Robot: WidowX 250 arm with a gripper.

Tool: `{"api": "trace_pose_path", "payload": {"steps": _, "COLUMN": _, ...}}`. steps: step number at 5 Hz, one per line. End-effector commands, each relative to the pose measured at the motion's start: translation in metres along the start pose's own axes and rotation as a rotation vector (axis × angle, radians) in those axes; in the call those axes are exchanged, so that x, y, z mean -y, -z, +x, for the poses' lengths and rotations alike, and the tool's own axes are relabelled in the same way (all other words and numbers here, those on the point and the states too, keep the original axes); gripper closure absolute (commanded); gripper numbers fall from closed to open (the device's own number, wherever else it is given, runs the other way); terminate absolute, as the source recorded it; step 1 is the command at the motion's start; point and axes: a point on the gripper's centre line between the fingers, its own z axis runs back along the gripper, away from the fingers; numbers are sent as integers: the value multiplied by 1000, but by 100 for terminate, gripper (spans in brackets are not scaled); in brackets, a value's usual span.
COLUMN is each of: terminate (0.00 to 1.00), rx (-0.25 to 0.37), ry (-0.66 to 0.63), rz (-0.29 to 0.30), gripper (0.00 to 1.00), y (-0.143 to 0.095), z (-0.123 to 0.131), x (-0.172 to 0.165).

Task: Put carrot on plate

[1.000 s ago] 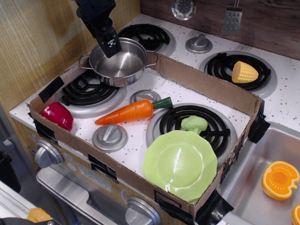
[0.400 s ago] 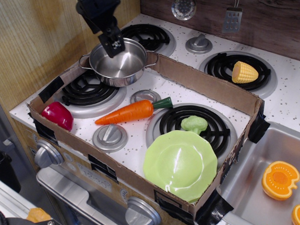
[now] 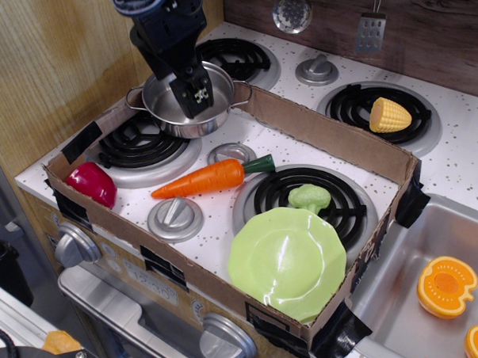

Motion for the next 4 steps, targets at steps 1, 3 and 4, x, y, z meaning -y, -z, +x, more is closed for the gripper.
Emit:
{"api": "trace_pose_path", "payload": {"steps": 1, "terminate": 0, "rx": 53, "ry": -3, "rz": -48, "gripper": 0, "y": 7, "z": -4, "x": 25}}
{"api": "trace_pose_path", "payload": {"steps": 3, "terminate": 0, "rx": 79, "ry": 4, "rz": -91, "gripper": 0, "y": 38, "z": -9, "x": 37}}
{"api": "trace_pose_path", "payload": {"steps": 4, "terminate": 0, "rx": 89, "ry": -11, "rz": -109, "gripper": 0, "y": 56, "z": -11, "x": 39}}
